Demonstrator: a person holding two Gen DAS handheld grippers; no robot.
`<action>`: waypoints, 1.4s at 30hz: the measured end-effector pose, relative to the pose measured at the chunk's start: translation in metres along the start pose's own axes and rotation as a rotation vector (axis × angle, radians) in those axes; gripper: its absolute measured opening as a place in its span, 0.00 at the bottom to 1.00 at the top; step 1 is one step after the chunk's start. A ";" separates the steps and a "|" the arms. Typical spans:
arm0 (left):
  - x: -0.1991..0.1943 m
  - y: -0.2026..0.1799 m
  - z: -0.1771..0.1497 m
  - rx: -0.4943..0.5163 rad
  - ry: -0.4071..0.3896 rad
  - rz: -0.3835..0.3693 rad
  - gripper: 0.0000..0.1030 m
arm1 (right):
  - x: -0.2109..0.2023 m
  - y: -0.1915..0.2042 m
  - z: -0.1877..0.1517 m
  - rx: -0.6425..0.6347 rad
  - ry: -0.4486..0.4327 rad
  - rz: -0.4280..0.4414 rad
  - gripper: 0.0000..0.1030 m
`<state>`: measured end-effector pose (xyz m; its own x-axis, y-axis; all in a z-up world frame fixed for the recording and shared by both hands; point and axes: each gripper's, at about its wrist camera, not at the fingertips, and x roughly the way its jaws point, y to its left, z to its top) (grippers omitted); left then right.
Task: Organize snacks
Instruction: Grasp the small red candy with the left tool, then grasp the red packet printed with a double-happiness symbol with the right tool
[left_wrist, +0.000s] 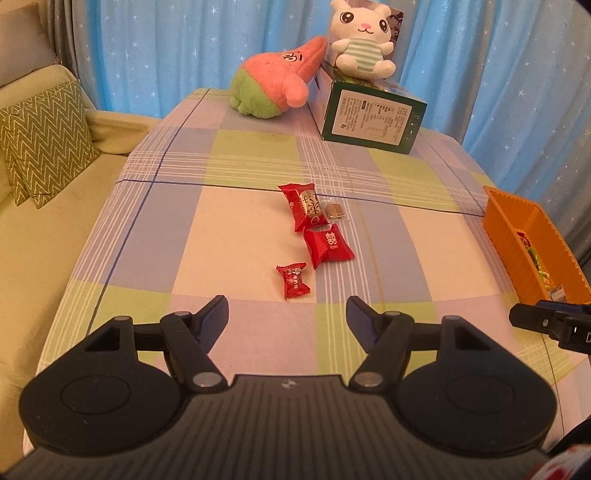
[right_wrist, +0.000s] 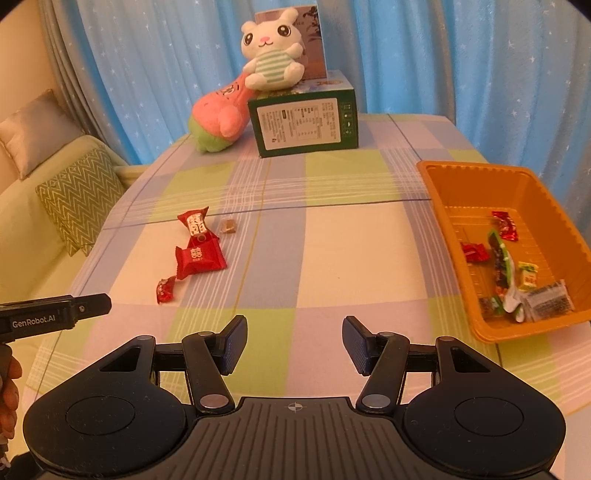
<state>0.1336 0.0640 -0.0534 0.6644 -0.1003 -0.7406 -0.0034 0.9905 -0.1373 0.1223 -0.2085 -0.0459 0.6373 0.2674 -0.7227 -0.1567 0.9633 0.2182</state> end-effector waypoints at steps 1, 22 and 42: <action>0.005 0.002 0.001 -0.003 0.004 -0.001 0.65 | 0.004 0.000 0.001 0.000 0.002 0.000 0.56; 0.107 0.003 0.017 0.044 0.077 -0.069 0.33 | 0.097 0.016 0.022 -0.012 0.050 0.020 0.56; 0.098 0.050 0.027 -0.009 0.040 -0.029 0.15 | 0.157 0.068 0.051 -0.128 0.034 0.203 0.56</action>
<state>0.2186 0.1060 -0.1152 0.6336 -0.1326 -0.7622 0.0081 0.9863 -0.1649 0.2504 -0.1024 -0.1111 0.5580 0.4542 -0.6945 -0.3743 0.8847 0.2778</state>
